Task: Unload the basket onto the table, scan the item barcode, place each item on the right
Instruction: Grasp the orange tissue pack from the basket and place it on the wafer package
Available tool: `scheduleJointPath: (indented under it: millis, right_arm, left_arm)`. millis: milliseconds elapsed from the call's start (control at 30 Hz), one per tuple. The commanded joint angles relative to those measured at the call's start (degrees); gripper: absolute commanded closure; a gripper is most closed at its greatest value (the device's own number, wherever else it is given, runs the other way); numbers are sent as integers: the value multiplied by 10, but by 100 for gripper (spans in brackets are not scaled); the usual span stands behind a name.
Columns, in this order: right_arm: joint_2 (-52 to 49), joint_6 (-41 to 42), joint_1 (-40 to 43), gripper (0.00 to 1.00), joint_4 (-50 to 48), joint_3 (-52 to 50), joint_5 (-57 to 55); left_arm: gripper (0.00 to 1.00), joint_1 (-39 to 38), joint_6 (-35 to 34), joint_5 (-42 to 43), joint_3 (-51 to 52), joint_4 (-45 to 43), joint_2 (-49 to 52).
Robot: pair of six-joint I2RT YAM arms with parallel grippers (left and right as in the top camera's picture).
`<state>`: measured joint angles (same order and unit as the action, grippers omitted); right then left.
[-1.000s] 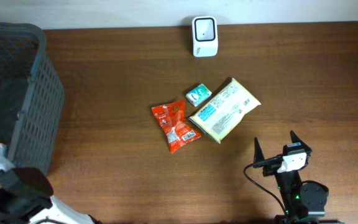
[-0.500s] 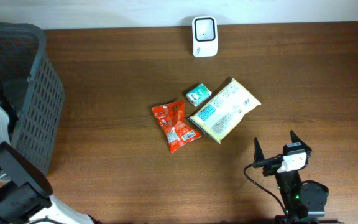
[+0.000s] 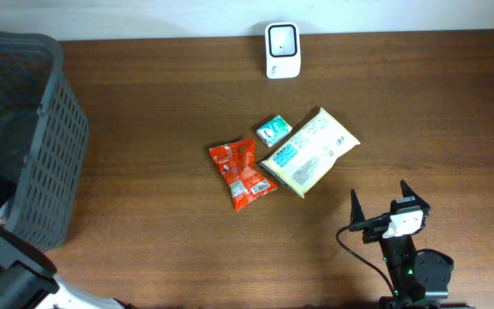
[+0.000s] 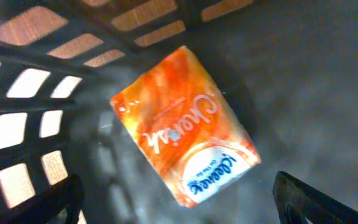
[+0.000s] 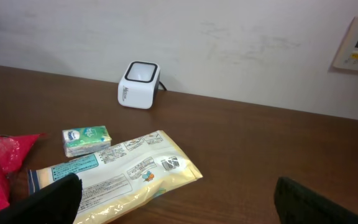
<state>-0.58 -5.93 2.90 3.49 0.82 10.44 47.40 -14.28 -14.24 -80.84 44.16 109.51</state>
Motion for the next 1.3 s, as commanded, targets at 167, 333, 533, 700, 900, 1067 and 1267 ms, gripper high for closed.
scheduleJointPath:
  millis: [167,333,533,700,900,1067,1267]
  right_arm:
    - [4,6,-2,1,1,-5,1]
    - [4,6,-2,1,1,-5,1]
    - [4,6,-2,2,1,-5,1]
    - [4,6,-2,1,1,-5,1]
    - [4,6,-2,2,1,-5,1]
    - [4,6,-2,1,1,-5,1]
    - [4,6,-2,1,1,-5,1]
  left_arm:
    - [20,5,26,24,6,-45,4]
    - [25,4,26,27,6,-62,31]
    - [32,4,26,24,6,-69,68]
    - [100,4,26,27,2,-55,61]
    - [100,4,26,125,-24,-29,-43]
    - [100,4,21,289,-29,-39,-211]
    - [100,-3,-33,449,-29,-45,-424]
